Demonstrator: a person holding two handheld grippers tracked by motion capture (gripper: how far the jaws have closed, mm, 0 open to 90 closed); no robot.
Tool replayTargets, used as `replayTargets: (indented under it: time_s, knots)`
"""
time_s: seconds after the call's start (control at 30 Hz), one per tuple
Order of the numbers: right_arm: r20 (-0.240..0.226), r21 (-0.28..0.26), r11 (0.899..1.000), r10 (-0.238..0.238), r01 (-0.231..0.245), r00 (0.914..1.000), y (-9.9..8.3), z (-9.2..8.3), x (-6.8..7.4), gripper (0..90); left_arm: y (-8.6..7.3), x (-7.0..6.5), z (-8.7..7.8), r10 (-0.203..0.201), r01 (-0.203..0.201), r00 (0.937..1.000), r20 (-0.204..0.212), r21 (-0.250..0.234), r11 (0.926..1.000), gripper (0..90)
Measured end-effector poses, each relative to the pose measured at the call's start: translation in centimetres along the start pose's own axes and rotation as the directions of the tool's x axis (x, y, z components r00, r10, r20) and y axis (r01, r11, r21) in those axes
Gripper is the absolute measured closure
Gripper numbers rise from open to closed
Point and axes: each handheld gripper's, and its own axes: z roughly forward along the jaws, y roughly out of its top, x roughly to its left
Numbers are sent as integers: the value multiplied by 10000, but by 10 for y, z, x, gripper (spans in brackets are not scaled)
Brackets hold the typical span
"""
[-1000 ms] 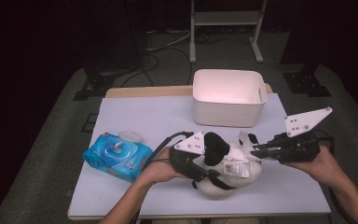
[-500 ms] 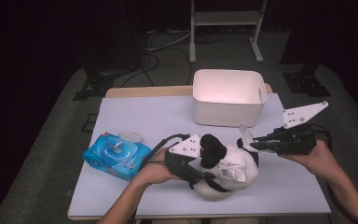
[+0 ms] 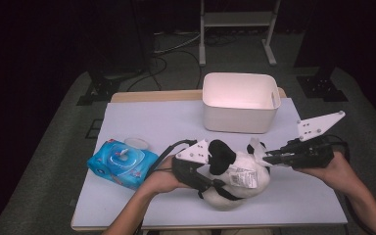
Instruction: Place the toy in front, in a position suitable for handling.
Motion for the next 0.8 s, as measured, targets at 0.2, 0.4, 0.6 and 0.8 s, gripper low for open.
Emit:
replayTargets:
  time_s: [0.2, 0.4, 0.6, 0.8]
  knots:
    - [-146, 84, 9999, -121, 122, 9998, 2, 5, 2, 823, 5, -1, 2, 48, -48, 10000, 1, 130, 9999, 411]
    - [-495, -135, 9984, -558, 552, 9972, 20, 12, 8, 822, 9, -2, 5, 150, -149, 9999, -15, 273, 9995, 410]
    - [-639, -149, 9991, -403, 394, 9971, 18, 11, 8, 822, 9, -2, 3, 185, -185, 9998, 23, 266, 9995, 410]
    - [-643, -288, 9970, -731, 714, 9953, 32, 15, 11, 822, 17, -4, 6, 369, -369, 9993, 25, 526, 9979, 410]
